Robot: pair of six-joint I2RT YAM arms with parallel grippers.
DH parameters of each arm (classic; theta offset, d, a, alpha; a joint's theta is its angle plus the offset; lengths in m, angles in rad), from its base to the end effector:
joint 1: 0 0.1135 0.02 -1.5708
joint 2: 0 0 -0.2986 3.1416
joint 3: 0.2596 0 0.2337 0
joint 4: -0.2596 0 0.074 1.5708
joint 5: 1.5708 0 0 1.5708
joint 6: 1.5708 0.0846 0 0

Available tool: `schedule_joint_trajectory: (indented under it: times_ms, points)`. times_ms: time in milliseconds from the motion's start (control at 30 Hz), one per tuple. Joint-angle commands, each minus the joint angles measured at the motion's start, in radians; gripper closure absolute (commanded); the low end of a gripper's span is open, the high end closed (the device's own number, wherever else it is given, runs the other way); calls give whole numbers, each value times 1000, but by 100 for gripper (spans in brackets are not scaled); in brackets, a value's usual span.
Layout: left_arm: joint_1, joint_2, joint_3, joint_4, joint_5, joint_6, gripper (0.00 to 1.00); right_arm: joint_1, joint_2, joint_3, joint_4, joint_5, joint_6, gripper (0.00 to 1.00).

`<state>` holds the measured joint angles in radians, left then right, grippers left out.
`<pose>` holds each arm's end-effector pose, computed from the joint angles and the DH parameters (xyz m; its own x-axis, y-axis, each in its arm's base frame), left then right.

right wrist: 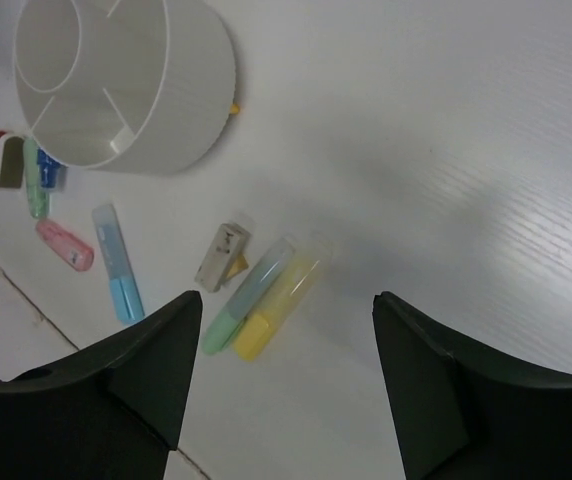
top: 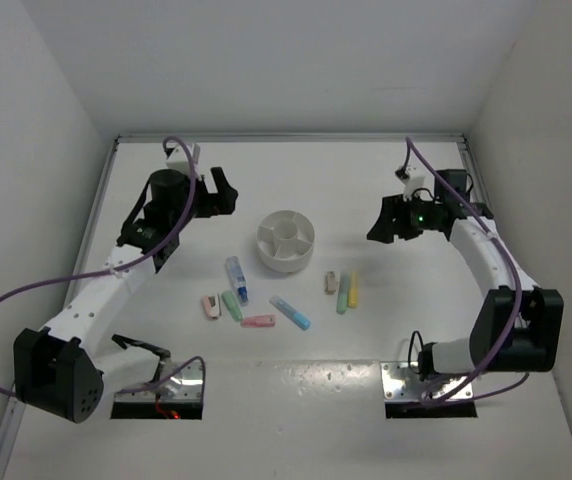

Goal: Sort the stationery into containers
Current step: Pick up the pen from the center of the board.

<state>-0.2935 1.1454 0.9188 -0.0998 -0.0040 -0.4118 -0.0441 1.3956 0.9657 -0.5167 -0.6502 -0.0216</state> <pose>0.2687 -0.0808 0.3423 -0.3956 -0.2986 -0.8685 0.1390 0.9153 -0.3779 0.2829 0.0388 0.2532 -0.8036 0.0183 -0.5949 -0.3358 0.8114 0.4785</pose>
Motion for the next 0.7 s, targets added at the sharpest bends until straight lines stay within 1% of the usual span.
schedule_joint_trajectory:
  times_ms: [0,67,133,167,200,267,300,333,367,400,433,467,500,533,567,600,633,667]
  points:
    - [-4,4,18,8,9,2,0,18,-78,24,-38,33,-21,30]
    - [-4,4,18,8,9,2,0,61,-112,-10,-72,59,-61,31]
    - [-25,4,18,8,9,2,0,105,-161,-67,-97,186,-99,33]
    - [-26,4,18,8,9,2,0,116,-171,-80,-108,293,-100,34]
    - [-38,14,18,8,9,13,0,127,-194,-109,-108,343,-116,38]
    - [-48,14,18,8,9,13,0,179,-228,-137,-85,491,-129,38]
    - [-58,25,18,8,9,22,0,202,-243,-159,-41,558,-129,38]
    - [-58,25,18,8,9,22,0,232,-269,-159,-11,616,-141,30]
    - [-58,36,18,8,9,22,0,272,-270,-159,15,695,-141,27]
    - [-58,36,18,8,-4,31,0,283,-270,-159,38,705,-141,23]
    - [-58,36,18,-1,-4,31,0,283,-259,-141,47,683,-150,19]
    - [-58,36,18,-1,-14,31,0,283,-227,-92,21,572,-150,3]
    - [-58,36,18,-1,-14,40,0,267,-207,-66,-3,470,-126,0]
    - [-58,36,18,-1,-14,41,0,253,-189,-41,-64,351,-107,0]
    - [-58,36,18,-1,-24,41,0,253,-170,-7,-95,187,-107,0]
    - [-58,36,18,-11,-24,41,0,253,-150,-7,-117,147,-80,0]
    - [-58,36,18,-11,-24,41,0,274,-123,-7,-129,144,-65,12]
    - [-58,36,18,-11,-24,50,0,274,-122,-7,-129,164,-64,30]
